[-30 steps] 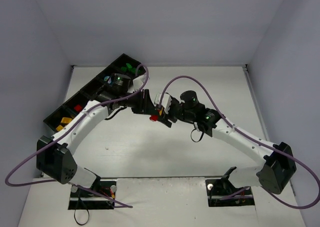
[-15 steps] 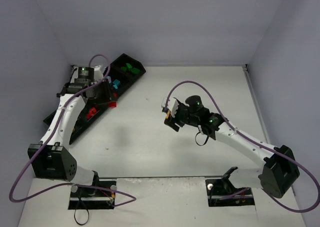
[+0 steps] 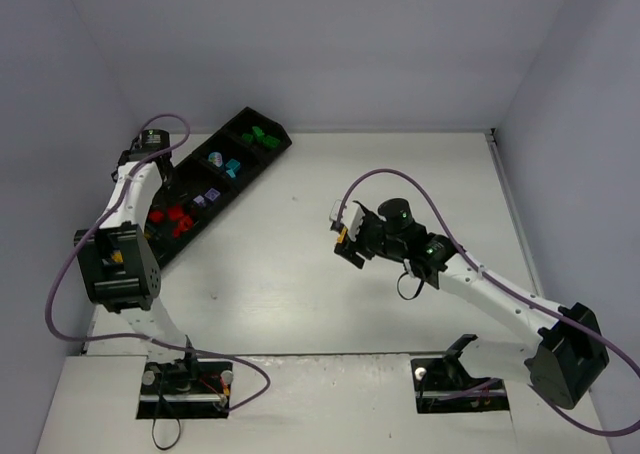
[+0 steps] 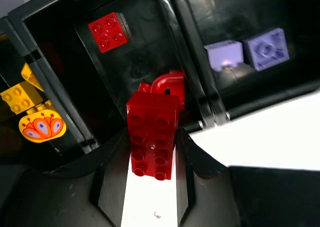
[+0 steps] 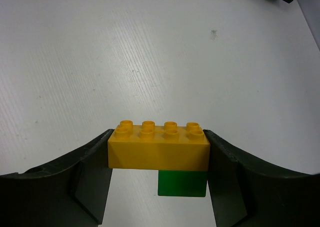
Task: Sort the legos into containers by color
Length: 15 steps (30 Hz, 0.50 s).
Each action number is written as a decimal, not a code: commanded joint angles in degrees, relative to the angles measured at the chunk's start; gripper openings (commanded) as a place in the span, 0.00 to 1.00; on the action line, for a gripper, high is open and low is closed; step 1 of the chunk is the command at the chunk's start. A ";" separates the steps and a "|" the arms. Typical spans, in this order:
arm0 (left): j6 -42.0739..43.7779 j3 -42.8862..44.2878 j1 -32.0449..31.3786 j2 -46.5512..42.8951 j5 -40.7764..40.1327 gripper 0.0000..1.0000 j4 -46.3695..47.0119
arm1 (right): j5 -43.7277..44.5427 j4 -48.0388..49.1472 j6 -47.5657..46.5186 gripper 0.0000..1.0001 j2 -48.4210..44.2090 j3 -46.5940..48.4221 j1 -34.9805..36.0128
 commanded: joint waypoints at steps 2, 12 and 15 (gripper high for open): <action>-2.33 4.55 0.70 2.19 -3.52 0.24 0.08 | 0.51 3.38 0.69 0.09 -1.94 0.73 -0.35; -1.98 5.00 0.62 0.38 -2.55 0.69 -0.45 | -1.42 3.29 1.48 0.09 -1.76 2.22 -0.35; -1.28 3.34 0.27 -3.92 3.21 0.70 -0.80 | -2.47 3.29 1.74 0.09 -1.59 3.37 -0.35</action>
